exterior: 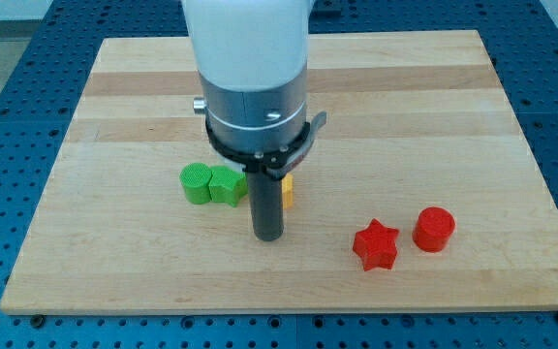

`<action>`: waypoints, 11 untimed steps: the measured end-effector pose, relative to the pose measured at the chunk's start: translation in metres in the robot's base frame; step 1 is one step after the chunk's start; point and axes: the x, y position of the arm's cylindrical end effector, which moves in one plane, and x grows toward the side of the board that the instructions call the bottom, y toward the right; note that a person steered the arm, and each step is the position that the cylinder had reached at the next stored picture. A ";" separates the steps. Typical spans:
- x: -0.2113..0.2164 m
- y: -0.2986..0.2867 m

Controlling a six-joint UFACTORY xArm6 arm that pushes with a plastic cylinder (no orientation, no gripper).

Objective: Place the yellow blocks to the right side of the green blocks

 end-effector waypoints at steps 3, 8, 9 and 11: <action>-0.024 0.049; -0.019 -0.041; -0.026 -0.004; -0.027 0.036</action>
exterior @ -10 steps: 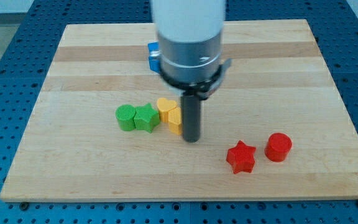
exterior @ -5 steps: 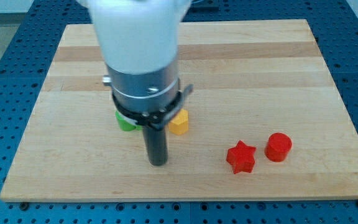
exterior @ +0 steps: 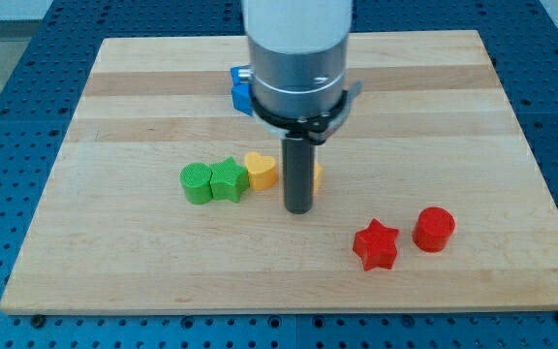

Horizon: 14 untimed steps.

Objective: Place the yellow blocks to the right side of the green blocks

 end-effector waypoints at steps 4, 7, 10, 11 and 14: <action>-0.043 0.048; -0.133 -0.034; -0.092 -0.058; -0.091 -0.058; -0.063 -0.058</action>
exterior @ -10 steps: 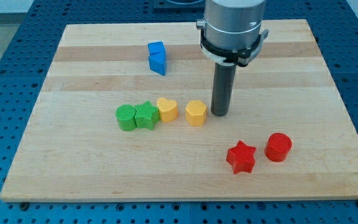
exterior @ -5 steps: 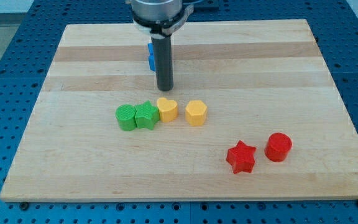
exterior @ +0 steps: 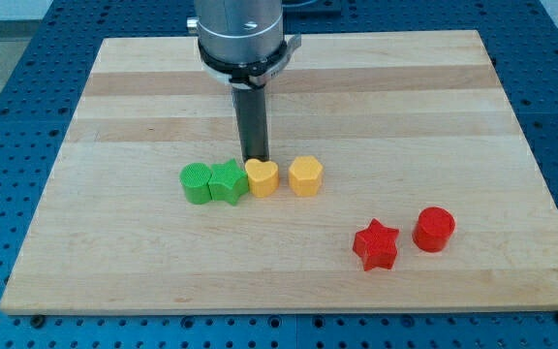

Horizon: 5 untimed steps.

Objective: Place the yellow blocks to the right side of the green blocks

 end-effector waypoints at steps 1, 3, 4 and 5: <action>0.003 0.000; -0.041 0.061; -0.037 0.126; 0.003 0.134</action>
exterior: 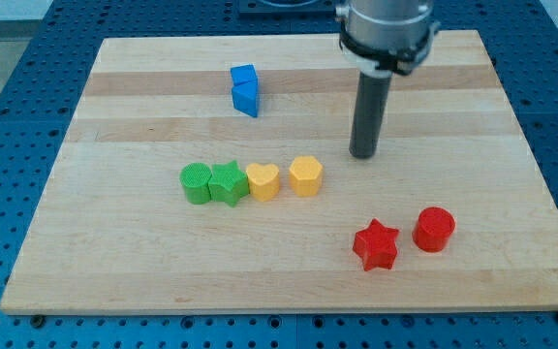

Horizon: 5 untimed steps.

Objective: Place the yellow blocks to the right side of the green blocks

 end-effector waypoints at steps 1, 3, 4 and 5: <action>0.012 0.000; 0.015 -0.031; 0.019 -0.045; 0.025 -0.058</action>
